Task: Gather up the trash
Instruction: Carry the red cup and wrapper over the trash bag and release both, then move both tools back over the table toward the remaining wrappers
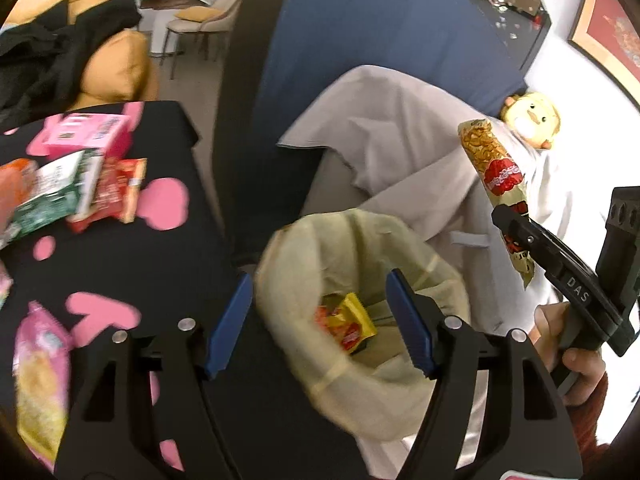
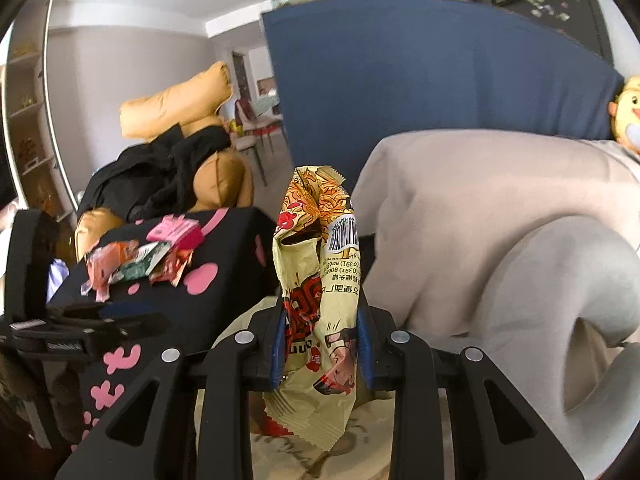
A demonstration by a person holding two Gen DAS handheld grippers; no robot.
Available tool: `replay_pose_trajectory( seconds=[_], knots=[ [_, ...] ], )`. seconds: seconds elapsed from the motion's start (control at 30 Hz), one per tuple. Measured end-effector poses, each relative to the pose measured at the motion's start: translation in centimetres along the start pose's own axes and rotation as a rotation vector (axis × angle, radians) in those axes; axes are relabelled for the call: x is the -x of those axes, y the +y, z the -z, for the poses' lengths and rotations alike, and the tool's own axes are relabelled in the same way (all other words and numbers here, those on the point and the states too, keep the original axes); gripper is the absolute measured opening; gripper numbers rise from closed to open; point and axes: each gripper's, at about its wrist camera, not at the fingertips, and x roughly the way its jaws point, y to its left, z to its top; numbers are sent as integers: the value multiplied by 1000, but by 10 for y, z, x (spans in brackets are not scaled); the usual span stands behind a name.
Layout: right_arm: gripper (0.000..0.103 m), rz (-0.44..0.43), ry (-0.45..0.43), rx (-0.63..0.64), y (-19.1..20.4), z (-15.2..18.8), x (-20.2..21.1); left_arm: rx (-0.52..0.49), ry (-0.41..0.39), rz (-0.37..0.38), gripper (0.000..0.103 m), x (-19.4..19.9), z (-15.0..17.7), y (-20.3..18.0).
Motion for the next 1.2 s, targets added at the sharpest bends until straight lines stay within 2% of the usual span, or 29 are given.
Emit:
replay_pose_trajectory(
  seconds=[0.17, 0.4, 0.53, 0.57, 0.6, 0.8, 0.97, 1.2],
  knots=[
    [28, -18, 72, 12, 15, 17, -24, -45, -19, -80, 66, 21, 13, 18],
    [30, -13, 192, -2, 24, 46, -61, -8, -46, -97, 66, 46, 23, 49],
    [45, -6, 241, -25, 25, 54, -75, 35, -53, -91, 66, 51, 27, 66],
    [56, 0, 250, -22, 27, 55, -76, 46, -56, -90, 66, 52, 29, 71],
    [59, 5, 257, -17, 28, 56, -78, 56, -58, -89, 66, 53, 30, 75],
    [62, 11, 274, -7, 35, 60, -78, 108, -75, -92, 66, 62, 35, 96],
    [62, 2, 252, -4, 40, 54, -64, 139, -107, -123, 66, 77, 35, 113],
    [62, -46, 201, 43, 73, 41, -43, 191, -161, -232, 66, 116, 50, 160]
  ],
)
